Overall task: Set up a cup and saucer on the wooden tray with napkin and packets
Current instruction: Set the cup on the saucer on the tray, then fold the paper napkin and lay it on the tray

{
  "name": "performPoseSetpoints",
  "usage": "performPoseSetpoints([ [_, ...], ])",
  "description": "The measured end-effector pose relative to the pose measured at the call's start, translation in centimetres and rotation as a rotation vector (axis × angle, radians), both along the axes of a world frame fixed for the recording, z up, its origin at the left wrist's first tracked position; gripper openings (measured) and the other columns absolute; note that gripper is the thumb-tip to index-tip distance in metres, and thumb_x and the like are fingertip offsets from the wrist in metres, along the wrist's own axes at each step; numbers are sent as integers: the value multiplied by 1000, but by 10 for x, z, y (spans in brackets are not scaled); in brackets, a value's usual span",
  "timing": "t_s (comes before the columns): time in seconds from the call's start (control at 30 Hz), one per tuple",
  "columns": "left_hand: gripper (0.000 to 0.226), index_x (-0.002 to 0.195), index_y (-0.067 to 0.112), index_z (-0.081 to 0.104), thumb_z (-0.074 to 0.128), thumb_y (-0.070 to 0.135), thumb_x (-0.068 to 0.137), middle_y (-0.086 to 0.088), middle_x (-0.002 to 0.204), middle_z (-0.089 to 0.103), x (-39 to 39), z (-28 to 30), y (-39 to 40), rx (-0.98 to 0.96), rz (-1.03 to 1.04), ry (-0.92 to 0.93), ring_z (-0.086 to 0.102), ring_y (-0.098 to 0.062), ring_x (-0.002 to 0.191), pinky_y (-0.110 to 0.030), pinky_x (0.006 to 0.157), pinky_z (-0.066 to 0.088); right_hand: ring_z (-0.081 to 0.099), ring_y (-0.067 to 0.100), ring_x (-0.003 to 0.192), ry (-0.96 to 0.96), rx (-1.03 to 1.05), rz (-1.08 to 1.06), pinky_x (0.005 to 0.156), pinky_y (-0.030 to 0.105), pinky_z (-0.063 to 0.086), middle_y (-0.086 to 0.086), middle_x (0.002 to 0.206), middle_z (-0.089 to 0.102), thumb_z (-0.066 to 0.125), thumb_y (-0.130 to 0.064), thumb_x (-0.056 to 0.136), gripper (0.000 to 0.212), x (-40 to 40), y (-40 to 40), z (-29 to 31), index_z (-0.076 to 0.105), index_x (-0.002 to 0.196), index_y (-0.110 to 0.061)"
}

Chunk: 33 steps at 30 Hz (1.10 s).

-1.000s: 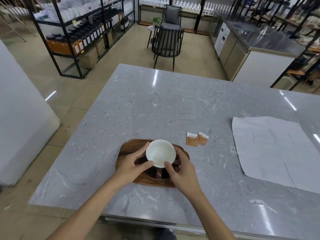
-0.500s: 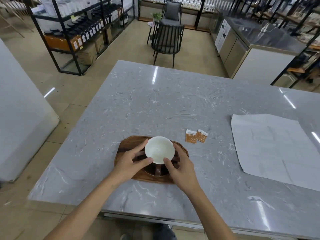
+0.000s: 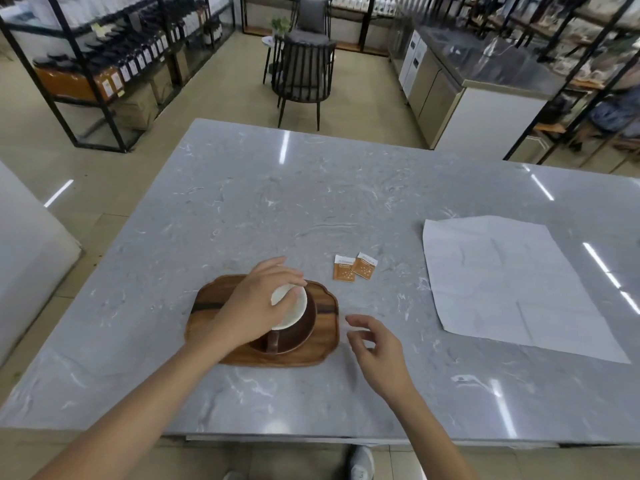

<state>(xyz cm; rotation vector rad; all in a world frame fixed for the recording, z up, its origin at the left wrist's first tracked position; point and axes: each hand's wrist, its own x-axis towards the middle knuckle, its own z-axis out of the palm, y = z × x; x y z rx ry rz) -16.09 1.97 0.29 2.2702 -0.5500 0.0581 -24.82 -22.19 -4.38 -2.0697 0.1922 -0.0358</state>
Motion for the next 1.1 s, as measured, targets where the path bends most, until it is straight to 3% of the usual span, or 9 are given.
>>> performPoseSetpoints([
  [0.3, 17, 107, 19, 75, 67, 22, 93, 6, 112, 74, -11, 0, -151, 58, -228, 2, 58, -11, 115, -22, 104, 40, 65, -9, 96, 14, -52, -36, 73, 5, 49, -13, 111, 73, 65, -12, 97, 17, 1, -117, -1, 73, 103, -26],
  [0.37, 21, 112, 20, 74, 65, 23, 94, 6, 117, 72, -16, -11, -187, 85, -235, 57, 59, -13, 117, -29, 106, 42, 65, -9, 96, 26, -76, -36, 74, 6, 49, -11, 109, 73, 65, -12, 97, 16, -1, -149, -3, 74, 103, -24],
  [0.5, 33, 123, 19, 70, 66, 17, 90, 1, 125, 69, -28, -37, -254, 114, -230, 75, 57, -17, 122, -21, 105, 37, 67, -5, 91, 20, -160, -44, 74, 7, 51, -3, 109, 73, 64, -6, 95, 17, -6, -218, -6, 75, 105, -17],
  [0.67, 44, 134, 14, 63, 63, 15, 90, -1, 137, 62, -27, -62, -313, 229, -255, 30, 51, -20, 129, -30, 110, 42, 63, 22, 112, 23, -336, -31, 94, 38, 54, 4, 123, 68, 63, -9, 95, 26, -11, -304, -7, 70, 120, -15],
  [0.73, 39, 128, 10, 68, 64, 11, 89, -4, 131, 67, -28, -65, -326, 301, -239, -20, 58, -24, 122, -35, 101, 50, 59, 25, 120, 55, -427, -8, 99, 36, 49, 6, 128, 65, 64, -13, 95, 32, -11, -335, -11, 67, 126, -16],
  [0.8, 30, 104, 8, 78, 78, 2, 75, -6, 108, 76, -33, -65, -336, 358, -222, -103, 71, -25, 99, -33, 76, 61, 55, 28, 124, 86, -483, 50, 102, 35, 46, 8, 132, 60, 66, -17, 94, 37, -14, -360, -15, 64, 131, -15],
  [0.87, 36, 83, 12, 78, 87, -6, 53, -2, 90, 76, -39, -65, -346, 505, -190, -173, 73, -22, 79, -27, 50, 58, 55, 28, 121, 68, -500, 133, 101, 34, 47, 8, 130, 59, 69, -18, 93, 38, -18, -379, -19, 64, 130, -11],
  [0.97, 29, 86, 7, 72, 72, -13, 65, -9, 91, 71, -42, -64, -357, 592, -134, -150, 68, -29, 84, -38, 52, 58, 56, 28, 117, 20, -547, 201, 97, 36, 51, 8, 130, 59, 69, -24, 93, 38, -23, -399, -23, 65, 129, -10],
  [1.1, 17, 78, 2, 68, 69, -13, 70, -16, 80, 69, -54, -61, -363, 532, -53, -89, 68, -33, 81, -42, 54, 57, 59, 33, 115, -26, -636, 188, 91, 43, 54, 13, 130, 61, 69, -26, 94, 45, -37, -421, -26, 62, 134, -9],
])
